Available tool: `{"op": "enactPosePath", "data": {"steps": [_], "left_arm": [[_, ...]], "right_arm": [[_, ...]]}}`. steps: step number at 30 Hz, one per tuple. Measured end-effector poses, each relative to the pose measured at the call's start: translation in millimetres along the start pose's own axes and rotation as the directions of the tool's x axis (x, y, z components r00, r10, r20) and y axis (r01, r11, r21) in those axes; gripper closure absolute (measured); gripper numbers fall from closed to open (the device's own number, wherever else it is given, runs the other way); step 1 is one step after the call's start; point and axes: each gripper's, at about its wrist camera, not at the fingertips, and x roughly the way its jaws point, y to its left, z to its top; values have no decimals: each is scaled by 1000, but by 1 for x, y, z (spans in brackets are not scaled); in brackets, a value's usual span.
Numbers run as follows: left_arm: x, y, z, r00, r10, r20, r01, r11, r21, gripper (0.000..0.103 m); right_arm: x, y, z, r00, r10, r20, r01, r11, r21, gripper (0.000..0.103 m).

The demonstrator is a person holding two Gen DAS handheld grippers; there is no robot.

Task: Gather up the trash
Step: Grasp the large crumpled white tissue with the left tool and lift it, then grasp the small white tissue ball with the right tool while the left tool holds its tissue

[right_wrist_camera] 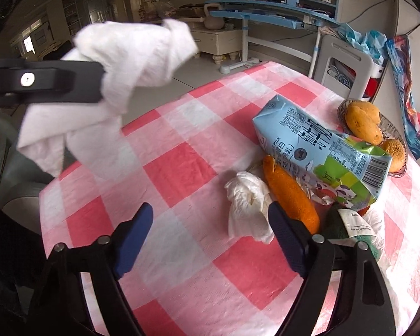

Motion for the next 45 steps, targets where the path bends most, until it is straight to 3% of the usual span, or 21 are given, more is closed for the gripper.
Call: {"op": "enactPosePath", "data": {"steps": [10,13,15,17,21,27,32,35,40,45], "left_arm": [[-1,1,3,1000,-12,10,12,1000,-11,95],[-1,3,4,1000,-8,14,8,1000,-16,95],[-1,4,5,1000,-5,16,5,1000,-19,95],[0,6,5,1000,-2,18,2,1000,-19,95],[0,5,5,1000,3,21,-3,1000,-16,95],[0,5,4,1000,15,23,-14,1000,-10,95],[0,5,0,1000,19,25,-18,1000,-14,95],[-1,6,-3,1000,16,26,-16,1000,-26,95],[-2,9,-5,1000,17,27,-16,999,-32,95],[-3,8,-4,1000,9,28,-9,1000,-20,95]], "right_arm": [[12,-9,9,1000,-18,-16,19,999,40,30],[14,-12,12,1000,-25,-17,26,998,59,48],[11,-17,11,999,-31,-12,32,997,71,71],[8,-20,10,1000,-26,-7,26,996,81,79],[0,-20,5,1000,8,-4,-8,997,74,84],[-22,-14,-3,995,99,25,-100,994,42,85],[-32,-11,-11,996,82,38,-82,996,17,83],[-28,-11,-8,997,43,58,-45,999,27,31],[-13,-5,8,998,31,54,-33,999,40,33],[8,-15,12,1000,9,-3,-9,996,89,50]]}}
